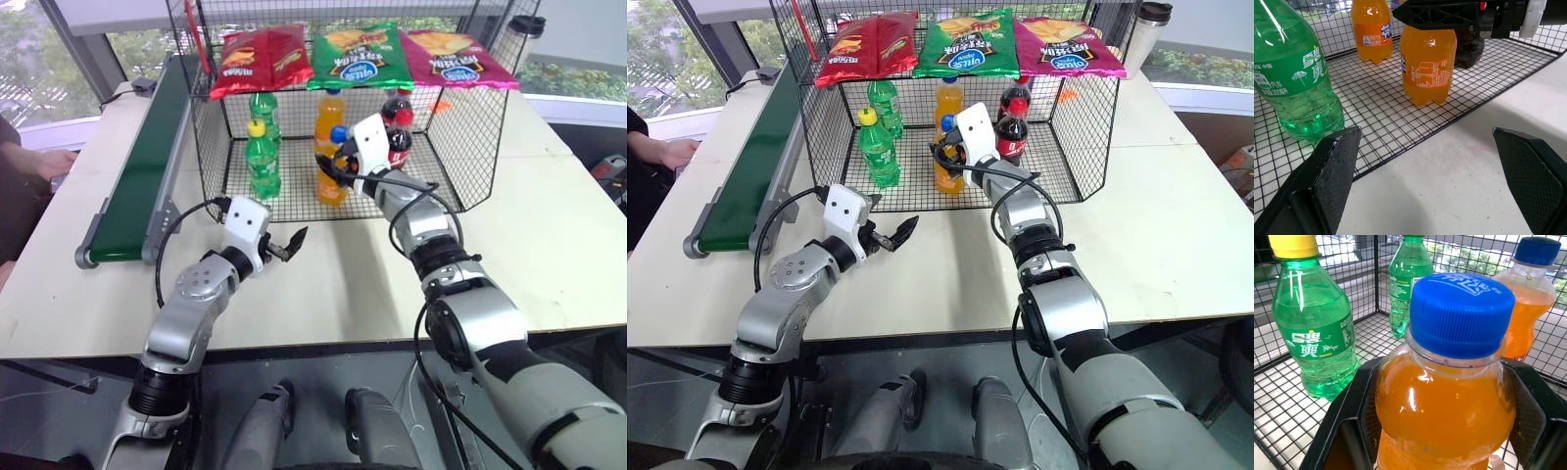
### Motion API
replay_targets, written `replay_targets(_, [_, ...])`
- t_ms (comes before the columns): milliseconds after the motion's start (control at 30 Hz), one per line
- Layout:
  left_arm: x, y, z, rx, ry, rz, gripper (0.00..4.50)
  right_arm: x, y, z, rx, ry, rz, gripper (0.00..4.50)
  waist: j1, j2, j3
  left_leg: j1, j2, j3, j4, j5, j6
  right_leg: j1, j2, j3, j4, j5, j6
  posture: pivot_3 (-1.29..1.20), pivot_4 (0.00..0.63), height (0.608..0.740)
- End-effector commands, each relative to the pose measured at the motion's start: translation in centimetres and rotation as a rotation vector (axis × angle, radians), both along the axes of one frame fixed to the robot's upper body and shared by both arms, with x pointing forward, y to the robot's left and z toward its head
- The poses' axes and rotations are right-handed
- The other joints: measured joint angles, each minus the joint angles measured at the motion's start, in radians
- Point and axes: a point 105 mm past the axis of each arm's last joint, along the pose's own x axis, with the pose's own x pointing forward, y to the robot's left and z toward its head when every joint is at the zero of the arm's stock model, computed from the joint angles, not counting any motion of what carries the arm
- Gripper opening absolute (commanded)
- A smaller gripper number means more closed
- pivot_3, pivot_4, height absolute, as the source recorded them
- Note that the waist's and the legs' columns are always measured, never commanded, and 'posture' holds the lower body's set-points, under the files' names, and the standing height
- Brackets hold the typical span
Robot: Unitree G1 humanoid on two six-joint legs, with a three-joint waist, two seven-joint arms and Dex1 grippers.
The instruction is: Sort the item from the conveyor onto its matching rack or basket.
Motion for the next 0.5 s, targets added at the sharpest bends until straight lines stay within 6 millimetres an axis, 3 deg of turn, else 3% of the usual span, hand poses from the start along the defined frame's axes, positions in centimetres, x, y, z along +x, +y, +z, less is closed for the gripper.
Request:
replay_targets(33, [0.08, 0.13, 1.38, 0.004, -0.060, 0.004, 4.49, -0.16, 0.88, 3.59, 0.027, -0.115, 0.032, 3.14, 0.000, 0.000, 0.000, 0.000, 0.000, 0.000, 0.000, 0.000, 0.000, 0.000, 0.000, 0.000, 0.000, 0.000, 0.000, 0.00, 0.150, 0.738])
replay_targets(133, [0.08, 0.13, 1.32, 0.007, -0.059, 0.002, 4.50, -0.21, 0.90, 3.50, 0.019, -0.118, 0.037, 4.44, -0.001, 0.000, 0.000, 0.000, 0.000, 0.000, 0.000, 0.000, 0.000, 0.000, 0.000, 0.000, 0.000, 0.000, 0.000, 0.00, 0.150, 0.738])
replay_targets(500, [0.07, 0.03, 1.03, 0.009, -0.054, -0.005, 4.50, -0.63, 0.67, 4.15, -0.018, -0.133, 0.070, 4.44, 0.000, 0.000, 0.000, 0.001, 0.000, 0.000, 0.000, 0.000, 0.000, 0.000, 0.000, 0.000, 0.000, 0.000, 0.000, 0.00, 0.150, 0.738])
